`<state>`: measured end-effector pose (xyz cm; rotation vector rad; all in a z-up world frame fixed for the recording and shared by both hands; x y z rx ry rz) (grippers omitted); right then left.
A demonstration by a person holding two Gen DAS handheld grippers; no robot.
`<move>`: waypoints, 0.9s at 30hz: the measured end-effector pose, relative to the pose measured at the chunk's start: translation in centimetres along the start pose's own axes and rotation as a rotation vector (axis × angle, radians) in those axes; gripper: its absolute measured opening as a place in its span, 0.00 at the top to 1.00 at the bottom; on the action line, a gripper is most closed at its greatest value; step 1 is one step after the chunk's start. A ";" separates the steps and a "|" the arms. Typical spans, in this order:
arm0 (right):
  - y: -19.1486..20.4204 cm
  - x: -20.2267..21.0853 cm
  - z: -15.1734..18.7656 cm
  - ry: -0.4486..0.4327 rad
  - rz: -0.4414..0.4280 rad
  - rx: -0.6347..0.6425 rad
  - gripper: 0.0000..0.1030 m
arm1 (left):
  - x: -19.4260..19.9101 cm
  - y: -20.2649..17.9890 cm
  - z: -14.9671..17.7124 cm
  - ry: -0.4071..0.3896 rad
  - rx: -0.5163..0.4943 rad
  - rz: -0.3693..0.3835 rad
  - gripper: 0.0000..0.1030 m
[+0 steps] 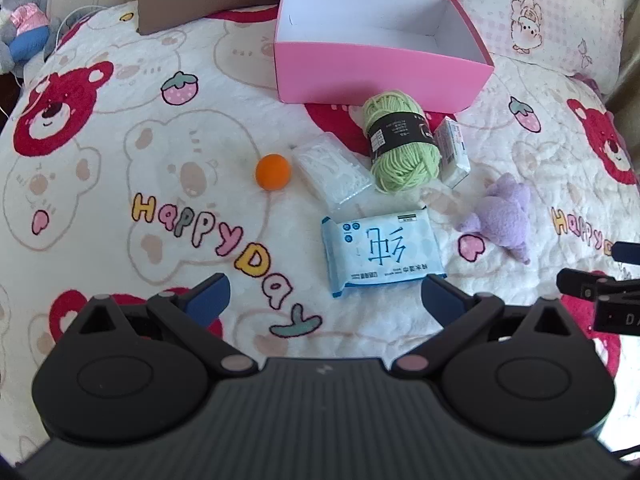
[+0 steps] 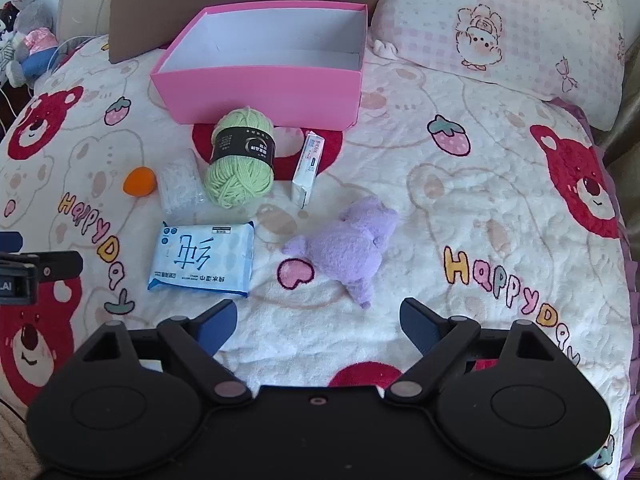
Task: Organize objects
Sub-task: 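Move the left tool toward the blue-and-white wet-wipes pack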
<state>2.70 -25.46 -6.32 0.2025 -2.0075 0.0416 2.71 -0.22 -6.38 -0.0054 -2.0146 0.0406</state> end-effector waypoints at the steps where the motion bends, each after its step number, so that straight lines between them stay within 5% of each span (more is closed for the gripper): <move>1: 0.0 0.0 0.0 0.001 0.002 0.002 0.11 | -0.1 0.0 0.1 0.006 0.011 0.016 0.00; 27: -0.5 0.0 0.1 -0.001 0.004 -0.007 0.11 | 0.8 -1.4 0.3 -0.001 -0.116 -0.051 0.00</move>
Point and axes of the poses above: each gripper's, at about its wrist camera, not at the fingertips, and x roughly against the way its jaws point, y to its left, z to its underside, the point moved 7 cm from there along -x, roughly the way its jaws point, and after that the axes turned 5 degrees about -z, right-handed, at the moved point
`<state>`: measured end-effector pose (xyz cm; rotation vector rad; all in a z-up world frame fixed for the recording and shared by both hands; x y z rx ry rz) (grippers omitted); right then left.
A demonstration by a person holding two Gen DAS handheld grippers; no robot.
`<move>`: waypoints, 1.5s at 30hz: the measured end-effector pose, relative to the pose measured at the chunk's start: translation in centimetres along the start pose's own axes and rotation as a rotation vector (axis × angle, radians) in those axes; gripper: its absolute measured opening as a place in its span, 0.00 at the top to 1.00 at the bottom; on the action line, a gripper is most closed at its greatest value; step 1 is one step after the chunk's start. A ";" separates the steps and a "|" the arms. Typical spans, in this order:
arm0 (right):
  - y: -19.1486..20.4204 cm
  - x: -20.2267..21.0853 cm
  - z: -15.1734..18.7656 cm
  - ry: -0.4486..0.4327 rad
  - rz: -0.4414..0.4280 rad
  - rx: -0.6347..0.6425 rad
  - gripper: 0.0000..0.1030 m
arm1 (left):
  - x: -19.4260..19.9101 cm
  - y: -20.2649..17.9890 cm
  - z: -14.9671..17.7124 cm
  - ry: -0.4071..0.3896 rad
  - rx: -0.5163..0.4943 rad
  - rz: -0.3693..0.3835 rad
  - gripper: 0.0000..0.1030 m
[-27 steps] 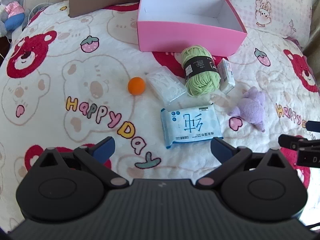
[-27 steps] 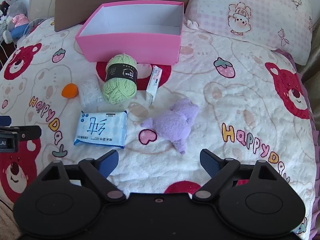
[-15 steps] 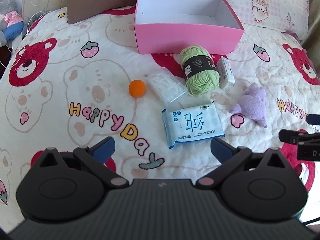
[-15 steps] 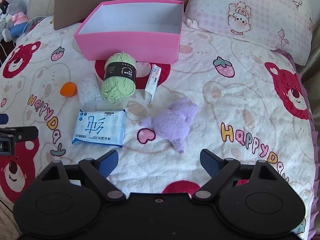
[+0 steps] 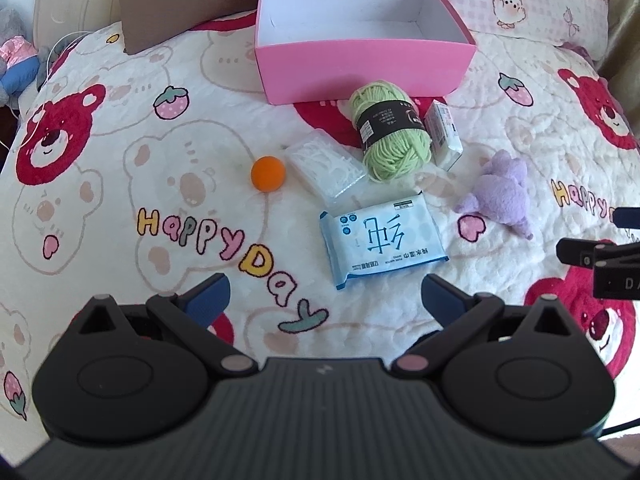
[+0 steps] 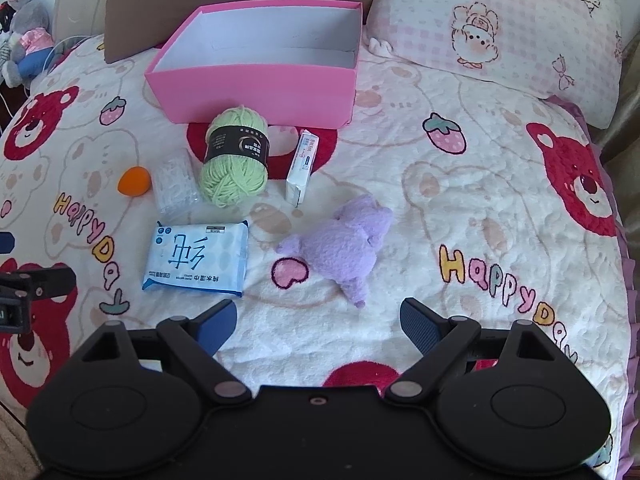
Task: Organize objects
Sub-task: 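Move the left tool toward the blue-and-white wet-wipes pack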
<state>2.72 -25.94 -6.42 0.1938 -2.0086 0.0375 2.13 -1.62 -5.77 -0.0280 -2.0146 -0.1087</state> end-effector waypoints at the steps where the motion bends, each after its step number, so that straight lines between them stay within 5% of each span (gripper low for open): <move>1: -0.1 0.0 0.0 0.000 0.002 -0.001 0.11 | 0.0 0.0 0.0 0.000 0.000 0.000 0.00; 45: -1.0 0.4 -0.3 -0.009 -0.005 -0.043 0.11 | -0.1 1.8 -0.3 -0.019 0.036 -0.050 0.00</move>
Point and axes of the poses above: each gripper's, at about its wrist camera, not at the fingertips, and x roughly against the way its jaws point, y to its left, z to its underside, the point moved 7 cm from there along -x, roughly the way its jaws point, and after that the axes turned 5 degrees about -z, right-handed, at the moved point
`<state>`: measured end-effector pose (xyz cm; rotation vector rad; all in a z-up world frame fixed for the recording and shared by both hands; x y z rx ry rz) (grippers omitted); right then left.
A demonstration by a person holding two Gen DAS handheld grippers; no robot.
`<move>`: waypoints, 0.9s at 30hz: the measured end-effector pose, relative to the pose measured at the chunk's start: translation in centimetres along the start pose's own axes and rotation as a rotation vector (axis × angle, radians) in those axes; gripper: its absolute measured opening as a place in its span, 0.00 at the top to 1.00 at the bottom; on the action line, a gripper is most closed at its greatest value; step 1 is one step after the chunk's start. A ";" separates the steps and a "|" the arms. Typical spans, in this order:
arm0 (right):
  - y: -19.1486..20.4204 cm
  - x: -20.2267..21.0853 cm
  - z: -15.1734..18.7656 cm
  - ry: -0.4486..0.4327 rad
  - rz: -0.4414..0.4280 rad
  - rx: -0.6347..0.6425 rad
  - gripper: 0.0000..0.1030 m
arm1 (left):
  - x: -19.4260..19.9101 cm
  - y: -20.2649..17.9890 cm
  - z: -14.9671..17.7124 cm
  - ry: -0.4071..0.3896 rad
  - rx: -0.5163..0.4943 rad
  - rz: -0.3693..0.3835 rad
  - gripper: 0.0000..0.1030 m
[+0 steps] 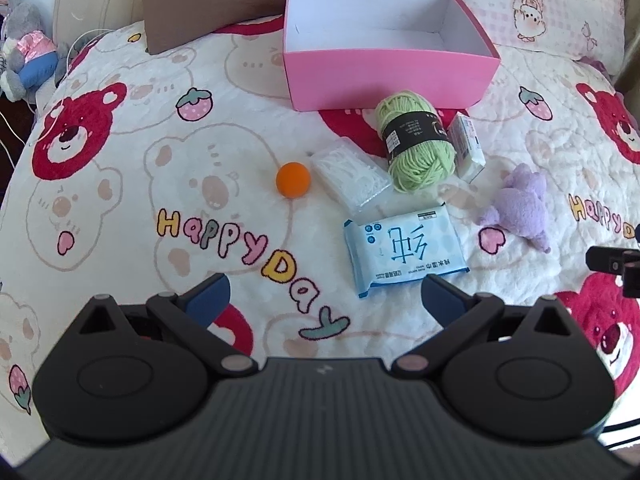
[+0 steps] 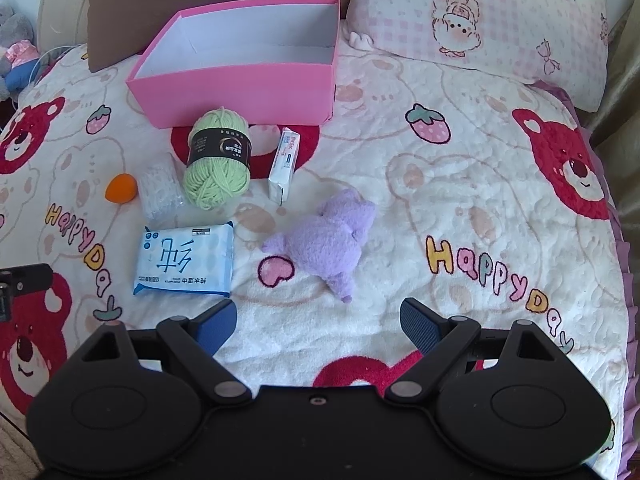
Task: Organize objects
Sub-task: 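Move the left tool toward the blue-and-white wet-wipes pack, then close the left tool on the wet-wipes pack and lift it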
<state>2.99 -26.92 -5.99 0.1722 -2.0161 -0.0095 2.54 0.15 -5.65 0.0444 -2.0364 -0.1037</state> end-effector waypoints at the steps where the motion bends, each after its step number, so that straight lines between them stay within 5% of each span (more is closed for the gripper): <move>1: 0.1 0.2 -0.1 -0.012 -0.010 0.003 0.11 | -0.1 0.1 0.0 -0.001 0.000 -0.005 0.00; 11: 1.4 1.6 -1.7 -0.349 -0.078 0.139 0.11 | 0.2 0.9 -0.4 -0.092 0.040 -0.004 0.00; 17: 3.8 -1.3 -1.6 -0.249 -0.228 0.223 0.12 | -2.6 1.6 0.1 -0.059 0.060 0.003 0.00; 27: 7.9 -8.0 0.6 -0.083 -0.287 0.315 0.12 | -6.7 0.9 0.8 -0.015 0.109 0.097 0.02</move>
Point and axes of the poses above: each gripper's, at about its wrist camera, not at the fingertips, and x roughly against the way its jaws point, y to its left, z to its underside, the point moved 7 cm from there along -x, roughly the way its jaws point, and after that the axes turned 5 degrees about -z, right-handed, at the moved point
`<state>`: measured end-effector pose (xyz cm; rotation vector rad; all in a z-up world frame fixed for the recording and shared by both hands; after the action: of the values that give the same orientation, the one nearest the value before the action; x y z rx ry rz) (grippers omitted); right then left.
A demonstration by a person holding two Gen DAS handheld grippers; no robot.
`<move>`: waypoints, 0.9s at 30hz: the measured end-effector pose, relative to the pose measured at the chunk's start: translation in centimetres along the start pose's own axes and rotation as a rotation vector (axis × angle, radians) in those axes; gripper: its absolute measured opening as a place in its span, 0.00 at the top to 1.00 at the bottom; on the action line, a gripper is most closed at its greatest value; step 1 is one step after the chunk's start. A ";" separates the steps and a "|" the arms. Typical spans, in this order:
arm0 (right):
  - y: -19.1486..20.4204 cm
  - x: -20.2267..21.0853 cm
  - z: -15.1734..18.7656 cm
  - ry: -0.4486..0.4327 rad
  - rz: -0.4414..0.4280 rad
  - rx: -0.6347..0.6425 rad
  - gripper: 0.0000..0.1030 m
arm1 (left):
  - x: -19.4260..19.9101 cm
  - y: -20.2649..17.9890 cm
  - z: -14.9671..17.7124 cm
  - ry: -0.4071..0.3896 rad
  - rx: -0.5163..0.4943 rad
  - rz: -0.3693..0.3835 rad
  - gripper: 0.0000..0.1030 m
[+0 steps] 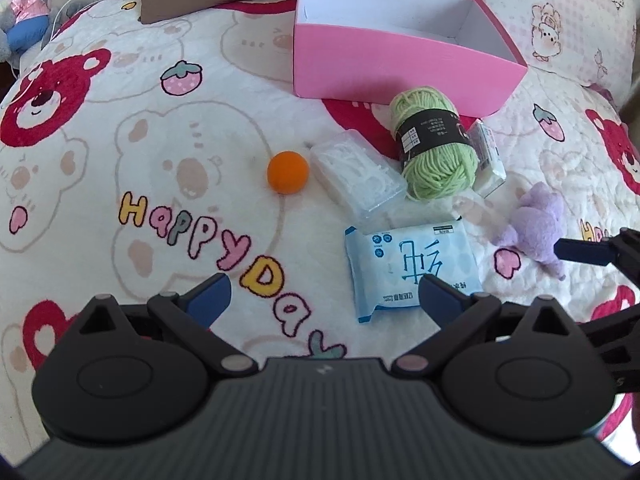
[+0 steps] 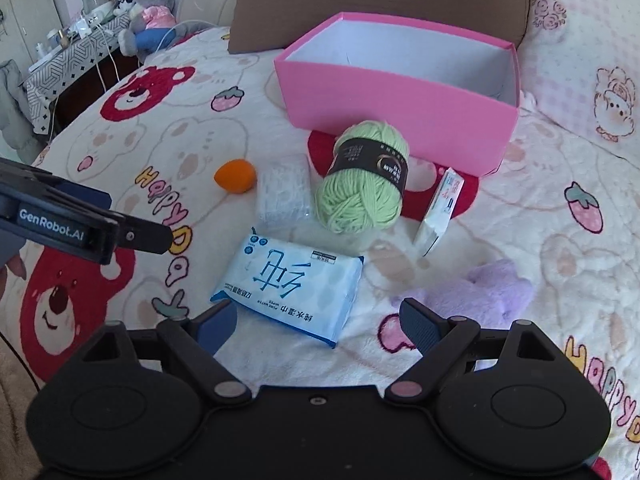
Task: Organize objects
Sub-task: 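Close the left tool on the wet-wipes pack and lift it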
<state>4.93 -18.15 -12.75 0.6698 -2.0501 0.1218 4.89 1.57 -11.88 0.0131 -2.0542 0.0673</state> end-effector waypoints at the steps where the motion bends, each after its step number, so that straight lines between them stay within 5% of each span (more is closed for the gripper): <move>1: 0.2 -0.7 0.1 0.014 0.001 0.009 0.12 | -0.6 0.0 0.2 0.015 0.008 0.007 0.02; 5: 0.8 -2.6 0.0 0.017 0.006 0.038 0.12 | -3.1 0.1 1.0 0.069 0.049 0.051 0.06; 9: 0.1 -4.5 0.2 0.032 -0.004 -0.006 0.12 | -4.9 0.3 1.4 0.061 0.089 0.073 0.12; 13: -0.6 -5.4 0.3 -0.002 -0.038 -0.065 0.14 | -5.9 0.2 1.4 0.026 0.142 0.105 0.31; 18: -1.0 -5.7 0.7 -0.026 -0.040 -0.085 0.23 | -7.3 -0.7 1.8 0.034 0.142 0.166 0.36; 21: -1.6 -6.4 1.2 -0.003 -0.052 -0.116 0.33 | -8.2 -1.3 2.2 0.047 0.149 0.184 0.41; 23: -2.0 -6.9 1.7 0.026 -0.044 -0.143 0.51 | -8.8 -1.3 2.5 0.061 0.155 0.176 0.42; 27: -1.5 -7.0 1.7 0.042 -0.031 -0.156 0.62 | -8.9 -1.4 2.4 0.069 0.152 0.153 0.48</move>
<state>7.25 -17.07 -19.63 0.5969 -1.9850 -0.0415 6.94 -0.18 -20.85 -0.0515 -1.9742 0.3153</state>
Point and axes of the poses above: each gripper's, at about its wrist camera, not at the fingertips, and x roughly against the way its jaws point, y to its left, z to its underside, the point moved 7 cm from there along -x, roughly the way its jaws point, and after that the axes turned 5 degrees about -z, right-handed, at the moved point
